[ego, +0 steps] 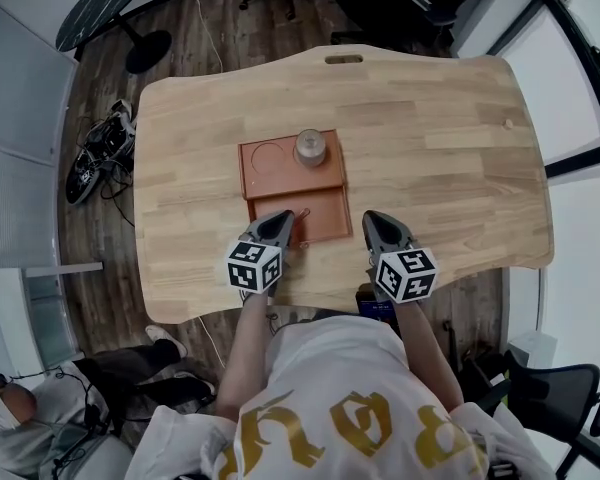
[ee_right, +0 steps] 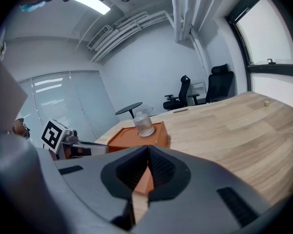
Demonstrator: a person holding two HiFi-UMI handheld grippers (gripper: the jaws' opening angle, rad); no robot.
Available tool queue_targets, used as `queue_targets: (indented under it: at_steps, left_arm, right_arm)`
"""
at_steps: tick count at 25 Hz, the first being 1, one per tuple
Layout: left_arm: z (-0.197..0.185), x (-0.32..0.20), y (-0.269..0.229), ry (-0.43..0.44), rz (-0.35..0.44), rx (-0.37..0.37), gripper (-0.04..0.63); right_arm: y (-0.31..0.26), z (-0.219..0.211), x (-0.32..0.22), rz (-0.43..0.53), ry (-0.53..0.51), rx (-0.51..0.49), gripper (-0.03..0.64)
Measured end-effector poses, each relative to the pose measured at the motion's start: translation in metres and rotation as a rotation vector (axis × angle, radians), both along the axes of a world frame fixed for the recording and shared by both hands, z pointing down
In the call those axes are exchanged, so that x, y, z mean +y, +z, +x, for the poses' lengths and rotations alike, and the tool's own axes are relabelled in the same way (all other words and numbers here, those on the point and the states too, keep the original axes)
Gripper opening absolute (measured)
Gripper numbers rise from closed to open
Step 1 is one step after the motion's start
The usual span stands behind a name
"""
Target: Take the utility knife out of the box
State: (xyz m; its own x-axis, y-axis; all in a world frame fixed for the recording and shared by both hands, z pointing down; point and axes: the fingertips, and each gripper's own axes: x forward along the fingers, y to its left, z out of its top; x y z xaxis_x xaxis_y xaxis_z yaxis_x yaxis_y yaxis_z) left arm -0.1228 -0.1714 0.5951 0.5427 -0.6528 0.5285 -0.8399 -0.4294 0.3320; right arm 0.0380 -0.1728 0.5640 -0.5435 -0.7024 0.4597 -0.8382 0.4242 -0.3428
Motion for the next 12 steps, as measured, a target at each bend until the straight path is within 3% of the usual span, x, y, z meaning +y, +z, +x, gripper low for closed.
queue_targets:
  at_steps: [12]
  left_arm:
    - [0.005, -0.007, 0.04, 0.095, -0.131, -0.127, 0.011]
  right_arm:
    - [0.028, 0.018, -0.018, -0.068, 0.01, 0.021, 0.011]
